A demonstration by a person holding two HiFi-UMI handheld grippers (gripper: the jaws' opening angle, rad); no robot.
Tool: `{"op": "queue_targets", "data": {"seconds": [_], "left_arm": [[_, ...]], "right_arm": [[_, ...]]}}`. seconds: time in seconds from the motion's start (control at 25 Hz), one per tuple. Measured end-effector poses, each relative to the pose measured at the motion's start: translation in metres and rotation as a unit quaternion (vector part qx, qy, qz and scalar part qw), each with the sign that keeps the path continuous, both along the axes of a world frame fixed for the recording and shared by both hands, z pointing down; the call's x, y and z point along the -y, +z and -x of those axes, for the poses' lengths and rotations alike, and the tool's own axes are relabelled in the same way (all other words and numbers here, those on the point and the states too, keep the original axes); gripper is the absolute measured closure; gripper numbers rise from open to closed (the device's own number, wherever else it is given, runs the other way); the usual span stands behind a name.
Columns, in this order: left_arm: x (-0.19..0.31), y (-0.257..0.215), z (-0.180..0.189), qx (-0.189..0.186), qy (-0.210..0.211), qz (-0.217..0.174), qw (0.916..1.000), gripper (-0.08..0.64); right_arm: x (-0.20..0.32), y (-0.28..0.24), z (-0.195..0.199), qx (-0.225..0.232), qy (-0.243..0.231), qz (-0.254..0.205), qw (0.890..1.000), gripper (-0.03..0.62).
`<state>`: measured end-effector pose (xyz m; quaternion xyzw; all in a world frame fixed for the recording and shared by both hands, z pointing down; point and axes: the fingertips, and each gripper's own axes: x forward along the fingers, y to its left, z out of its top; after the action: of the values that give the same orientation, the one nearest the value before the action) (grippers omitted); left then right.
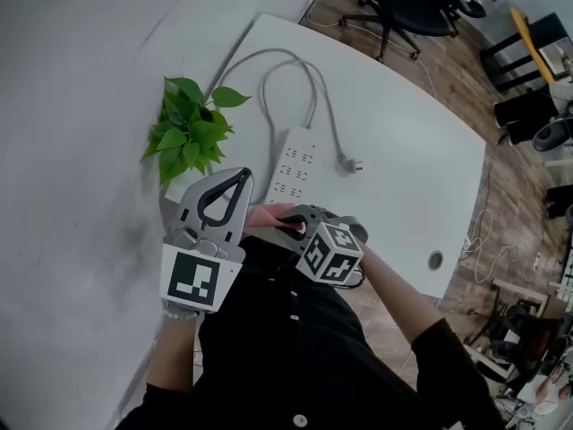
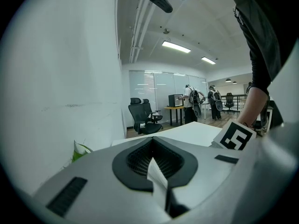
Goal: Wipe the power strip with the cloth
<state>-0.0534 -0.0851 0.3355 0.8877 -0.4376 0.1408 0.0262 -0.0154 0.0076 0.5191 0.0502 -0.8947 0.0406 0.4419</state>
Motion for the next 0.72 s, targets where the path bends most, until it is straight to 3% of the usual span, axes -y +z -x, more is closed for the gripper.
{"op": "queue_targets", "data": {"seconds": [0.12, 0.24, 0.44, 0.72], "left_arm": [[0.001, -0.002, -0.005, 0.000, 0.010, -0.004, 0.9999, 0.548], [0.002, -0.006, -0.013, -0.001, 0.021, -0.008, 0.9997, 0.548], [0.003, -0.014, -0.026, -0.002, 0.044, -0.017, 0.9989, 0.548], [0.002, -0.019, -0.041, -0.002, 0.070, -0.022, 0.9973, 0.548]], "right_arm": [[0.017, -0.016, -0.009, 0.021, 0.057, -0.026, 0.998, 0.535], [0.039, -0.040, -0.022, 0.052, 0.128, -0.072, 0.988, 0.535], [0.066, -0.083, -0.050, 0.093, 0.233, -0.144, 0.957, 0.535], [0.083, -0.134, -0.086, 0.136, 0.340, -0.200, 0.909, 0.535]]}}
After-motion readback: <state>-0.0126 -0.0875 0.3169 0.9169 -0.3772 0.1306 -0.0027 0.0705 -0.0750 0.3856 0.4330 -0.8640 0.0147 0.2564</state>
